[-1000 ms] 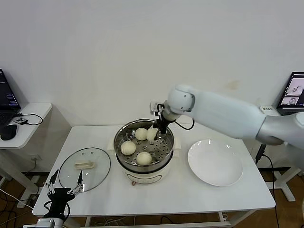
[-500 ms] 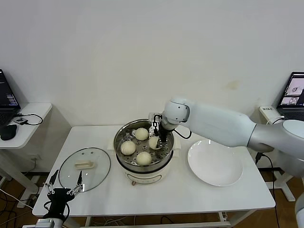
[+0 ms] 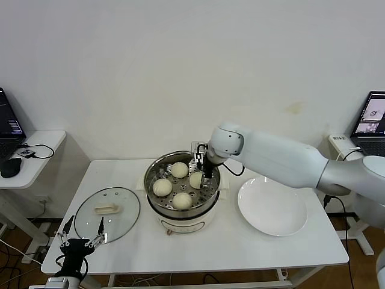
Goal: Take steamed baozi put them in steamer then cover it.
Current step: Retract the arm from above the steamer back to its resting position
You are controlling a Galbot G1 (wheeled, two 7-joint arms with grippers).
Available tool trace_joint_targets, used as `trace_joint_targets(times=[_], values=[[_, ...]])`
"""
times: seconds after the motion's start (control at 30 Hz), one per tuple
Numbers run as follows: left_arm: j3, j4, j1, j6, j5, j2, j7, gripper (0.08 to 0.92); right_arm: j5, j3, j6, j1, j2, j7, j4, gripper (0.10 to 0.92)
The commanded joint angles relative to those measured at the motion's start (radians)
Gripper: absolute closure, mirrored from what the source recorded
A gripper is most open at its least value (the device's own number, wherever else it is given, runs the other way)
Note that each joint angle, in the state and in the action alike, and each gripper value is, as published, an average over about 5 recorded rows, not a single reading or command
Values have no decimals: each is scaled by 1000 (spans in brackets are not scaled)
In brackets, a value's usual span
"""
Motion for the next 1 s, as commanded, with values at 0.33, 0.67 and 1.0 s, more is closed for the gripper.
trace_joint_targets(times=[0.33,0.67,1.0], values=[[15,23,-19,-18,2,6,1,177,232,498,404,-527,-352,740,346,202],[20,40,-29,33,38,8,-34,177,-150,1271,805,-1314,-243,767,448,202],[43,127,-97,130,479,37,-75,177,-239,1771,910,-1754,137,703,607,202]])
